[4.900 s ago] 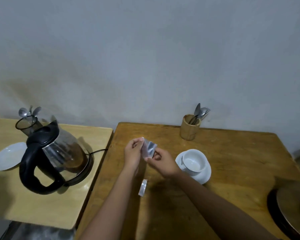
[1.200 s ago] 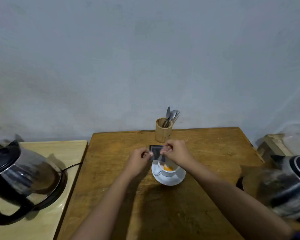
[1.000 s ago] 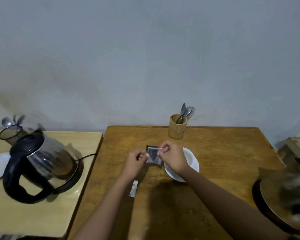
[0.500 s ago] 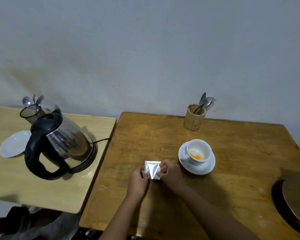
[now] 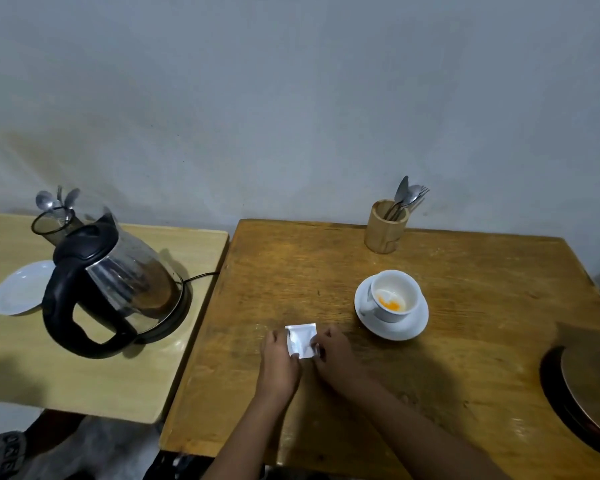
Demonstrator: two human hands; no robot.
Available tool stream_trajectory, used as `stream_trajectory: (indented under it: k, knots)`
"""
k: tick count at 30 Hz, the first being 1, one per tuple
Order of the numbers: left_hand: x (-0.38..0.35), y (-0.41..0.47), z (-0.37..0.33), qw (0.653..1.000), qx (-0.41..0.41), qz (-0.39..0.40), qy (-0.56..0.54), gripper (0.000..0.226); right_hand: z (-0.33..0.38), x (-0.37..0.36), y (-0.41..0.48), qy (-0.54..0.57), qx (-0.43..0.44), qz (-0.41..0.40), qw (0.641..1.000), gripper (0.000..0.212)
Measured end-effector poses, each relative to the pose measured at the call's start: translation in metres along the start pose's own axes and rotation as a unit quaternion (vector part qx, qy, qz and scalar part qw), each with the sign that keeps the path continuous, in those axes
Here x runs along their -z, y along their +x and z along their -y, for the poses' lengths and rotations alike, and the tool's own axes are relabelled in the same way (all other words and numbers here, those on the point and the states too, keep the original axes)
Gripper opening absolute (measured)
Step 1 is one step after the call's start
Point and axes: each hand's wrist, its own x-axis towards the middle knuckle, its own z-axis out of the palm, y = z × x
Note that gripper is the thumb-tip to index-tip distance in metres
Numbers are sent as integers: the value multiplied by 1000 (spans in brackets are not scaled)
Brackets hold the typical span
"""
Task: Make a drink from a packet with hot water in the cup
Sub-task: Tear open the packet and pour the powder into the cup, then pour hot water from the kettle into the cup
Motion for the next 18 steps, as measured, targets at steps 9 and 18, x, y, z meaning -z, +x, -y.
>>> stream_trajectory:
  k: [9, 18]
  knots:
    - [4, 6, -10, 994, -6, 41, 98, 31, -1, 26, -17, -61, 49, -28, 997, 25]
    - [-17, 11, -92, 992, -125, 14, -14, 29, -8, 197, -67, 27, 37, -359, 932, 17]
